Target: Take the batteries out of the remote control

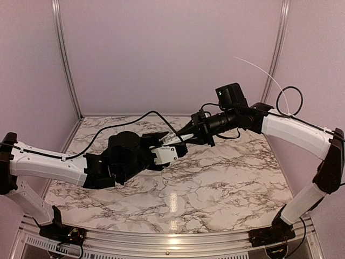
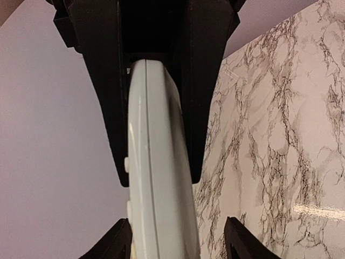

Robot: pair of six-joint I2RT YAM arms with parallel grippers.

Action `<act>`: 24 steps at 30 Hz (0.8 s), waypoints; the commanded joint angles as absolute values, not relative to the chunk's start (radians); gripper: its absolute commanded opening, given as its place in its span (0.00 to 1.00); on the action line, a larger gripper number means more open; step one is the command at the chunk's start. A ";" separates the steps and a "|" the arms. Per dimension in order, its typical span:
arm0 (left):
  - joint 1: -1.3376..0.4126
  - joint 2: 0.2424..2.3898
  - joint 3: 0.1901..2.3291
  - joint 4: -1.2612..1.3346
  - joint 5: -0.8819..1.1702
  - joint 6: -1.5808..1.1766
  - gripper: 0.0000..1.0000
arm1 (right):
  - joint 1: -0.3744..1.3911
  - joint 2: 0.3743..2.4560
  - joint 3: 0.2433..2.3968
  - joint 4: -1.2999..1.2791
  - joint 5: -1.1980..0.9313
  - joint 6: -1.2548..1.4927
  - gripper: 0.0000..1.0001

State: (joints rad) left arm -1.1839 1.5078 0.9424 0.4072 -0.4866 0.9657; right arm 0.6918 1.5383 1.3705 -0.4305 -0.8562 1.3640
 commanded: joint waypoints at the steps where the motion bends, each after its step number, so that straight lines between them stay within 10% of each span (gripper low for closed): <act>1: -1.189 1.461 0.912 0.457 -0.470 0.989 0.57 | 0.729 1.525 1.410 -0.416 -0.775 1.448 0.01; 24: -1.189 1.417 0.923 0.401 -0.474 1.010 0.09 | 0.738 1.456 1.343 -0.390 -0.678 1.491 0.15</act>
